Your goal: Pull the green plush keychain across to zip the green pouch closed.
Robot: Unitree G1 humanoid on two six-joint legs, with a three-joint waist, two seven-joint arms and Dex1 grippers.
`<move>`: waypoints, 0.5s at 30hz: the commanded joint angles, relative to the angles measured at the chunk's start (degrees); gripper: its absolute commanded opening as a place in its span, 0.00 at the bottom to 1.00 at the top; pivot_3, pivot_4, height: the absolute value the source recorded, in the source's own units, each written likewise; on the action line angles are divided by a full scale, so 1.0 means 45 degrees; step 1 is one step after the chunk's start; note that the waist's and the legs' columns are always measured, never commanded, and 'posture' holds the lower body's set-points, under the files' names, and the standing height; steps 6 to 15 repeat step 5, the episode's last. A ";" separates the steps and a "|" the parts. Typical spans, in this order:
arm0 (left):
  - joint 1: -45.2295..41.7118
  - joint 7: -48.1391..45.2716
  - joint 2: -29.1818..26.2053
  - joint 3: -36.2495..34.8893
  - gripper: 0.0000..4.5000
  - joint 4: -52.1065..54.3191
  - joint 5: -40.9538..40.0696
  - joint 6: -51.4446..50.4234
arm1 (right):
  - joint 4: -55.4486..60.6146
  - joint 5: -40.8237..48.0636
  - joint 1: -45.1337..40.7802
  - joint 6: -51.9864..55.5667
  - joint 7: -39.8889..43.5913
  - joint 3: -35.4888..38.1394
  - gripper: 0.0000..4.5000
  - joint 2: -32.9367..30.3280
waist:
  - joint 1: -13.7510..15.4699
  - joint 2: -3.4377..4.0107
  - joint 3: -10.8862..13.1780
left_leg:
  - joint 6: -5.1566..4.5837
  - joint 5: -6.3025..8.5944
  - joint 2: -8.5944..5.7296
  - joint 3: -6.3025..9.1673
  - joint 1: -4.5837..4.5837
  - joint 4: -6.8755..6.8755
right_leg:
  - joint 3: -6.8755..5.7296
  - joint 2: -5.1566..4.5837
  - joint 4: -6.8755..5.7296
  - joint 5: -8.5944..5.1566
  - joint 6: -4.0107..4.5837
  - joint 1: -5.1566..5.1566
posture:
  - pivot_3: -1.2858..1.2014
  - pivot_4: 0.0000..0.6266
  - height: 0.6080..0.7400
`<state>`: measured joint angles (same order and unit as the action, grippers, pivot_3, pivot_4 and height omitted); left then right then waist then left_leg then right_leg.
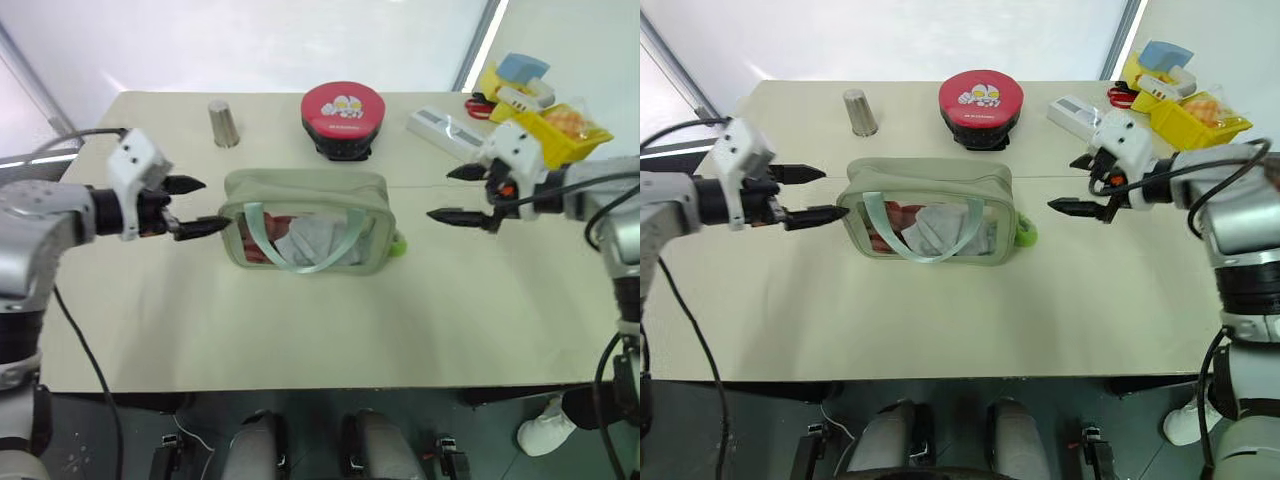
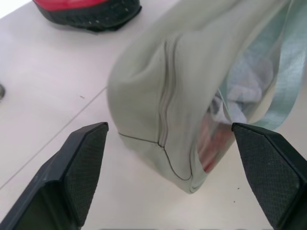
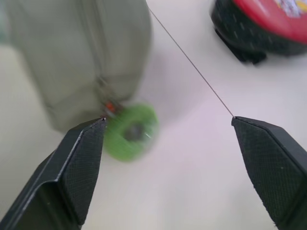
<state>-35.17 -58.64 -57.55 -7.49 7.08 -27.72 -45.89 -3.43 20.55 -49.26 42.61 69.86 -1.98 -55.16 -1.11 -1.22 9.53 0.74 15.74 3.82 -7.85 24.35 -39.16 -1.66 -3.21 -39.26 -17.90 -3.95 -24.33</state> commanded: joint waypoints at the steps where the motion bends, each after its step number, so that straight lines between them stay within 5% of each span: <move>1: -0.0321 -0.0256 -0.0430 -0.0897 1.00 -0.0221 -0.0430 0.0049 | 0.1273 0.1699 -0.0761 0.1713 0.0540 0.0825 0.99 -0.0175 | 0.0031 0.0000 0.0000 | 0.0000 0.0000 0.0003 0.0001 0.0000 0.0000 | -0.0001 0.0000 -0.0001 0.0000 0.0001 -0.0001 | 0.52 0.24 1.00; 15: -0.0240 -0.0045 -0.0299 -0.0817 1.00 -0.0268 -0.0188 0.0517 | 0.1826 0.2205 -0.0619 0.2247 -0.0106 0.1124 0.99 0.0212 | 0.0097 -0.0003 -0.0001 | -0.0002 0.0001 -0.0004 0.0002 0.0005 -0.0006 | -0.0001 -0.0012 0.0001 0.0000 0.0001 0.0004 | 0.52 0.24 1.00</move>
